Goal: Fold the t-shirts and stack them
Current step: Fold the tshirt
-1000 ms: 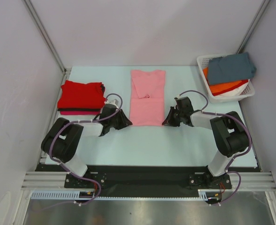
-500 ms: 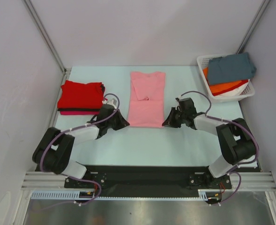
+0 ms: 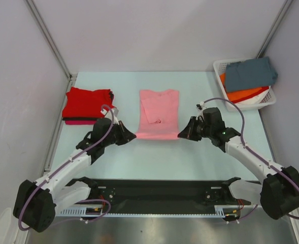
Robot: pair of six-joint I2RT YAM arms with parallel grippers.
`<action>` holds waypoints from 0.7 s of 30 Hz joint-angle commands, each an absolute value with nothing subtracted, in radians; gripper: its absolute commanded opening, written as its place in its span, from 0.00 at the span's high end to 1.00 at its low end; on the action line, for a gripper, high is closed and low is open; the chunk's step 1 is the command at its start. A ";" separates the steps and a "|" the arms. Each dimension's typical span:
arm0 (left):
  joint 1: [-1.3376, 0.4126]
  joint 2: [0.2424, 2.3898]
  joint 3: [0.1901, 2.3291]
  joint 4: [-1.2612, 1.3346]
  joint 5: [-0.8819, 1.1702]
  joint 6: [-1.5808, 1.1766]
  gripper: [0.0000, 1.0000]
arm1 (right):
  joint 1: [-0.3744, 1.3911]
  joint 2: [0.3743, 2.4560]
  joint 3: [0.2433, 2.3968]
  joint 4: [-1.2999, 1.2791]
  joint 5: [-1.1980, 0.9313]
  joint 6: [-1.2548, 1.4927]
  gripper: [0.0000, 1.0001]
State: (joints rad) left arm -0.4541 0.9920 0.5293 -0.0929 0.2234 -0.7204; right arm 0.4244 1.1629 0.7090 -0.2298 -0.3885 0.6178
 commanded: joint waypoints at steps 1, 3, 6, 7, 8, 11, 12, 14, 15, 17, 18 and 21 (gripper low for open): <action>-0.437 1.005 0.610 -0.176 0.229 -0.670 1.00 | 0.405 1.156 0.801 -0.302 -0.357 0.592 1.00; -0.405 1.044 0.675 -0.176 0.273 -0.663 1.00 | 0.379 1.213 0.874 -0.322 -0.367 0.580 1.00; -0.378 1.133 0.758 -0.161 0.272 -0.652 1.00 | 0.347 1.316 0.966 -0.321 -0.396 0.563 1.00; -0.370 1.176 0.797 -0.157 0.272 -0.647 1.00 | 0.339 1.340 0.992 -0.318 -0.402 0.555 1.00; -0.361 1.204 0.816 -0.152 0.270 -0.647 1.00 | 0.324 1.371 1.015 -0.314 -0.403 0.552 1.00; -0.331 1.306 0.902 -0.137 0.276 -0.644 1.00 | 0.295 1.488 1.113 -0.316 -0.428 0.548 1.00; -0.319 1.334 0.928 -0.137 0.278 -0.644 1.00 | 0.270 1.541 1.141 -0.318 -0.433 0.546 1.00; -0.308 1.424 1.004 -0.133 0.278 -0.644 1.00 | 0.252 1.587 1.209 -0.311 -0.451 0.549 1.00; -0.301 1.460 1.032 -0.132 0.282 -0.644 1.00 | 0.238 1.615 1.232 -0.311 -0.456 0.552 1.00; -0.290 1.518 1.113 -0.130 0.305 -0.647 1.00 | 0.229 1.695 1.310 -0.314 -0.469 0.558 1.00; -0.281 1.582 1.141 -0.130 0.311 -0.649 1.00 | 0.226 1.721 1.337 -0.319 -0.471 0.561 1.00; -0.262 1.687 1.241 -0.130 0.318 -0.657 1.00 | 0.215 1.825 1.446 -0.337 -0.460 0.581 1.00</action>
State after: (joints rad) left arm -0.2928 1.6142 1.1385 -0.1463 0.3035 -0.6720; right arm 0.2298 1.7714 1.3434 -0.3286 -0.4614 0.5728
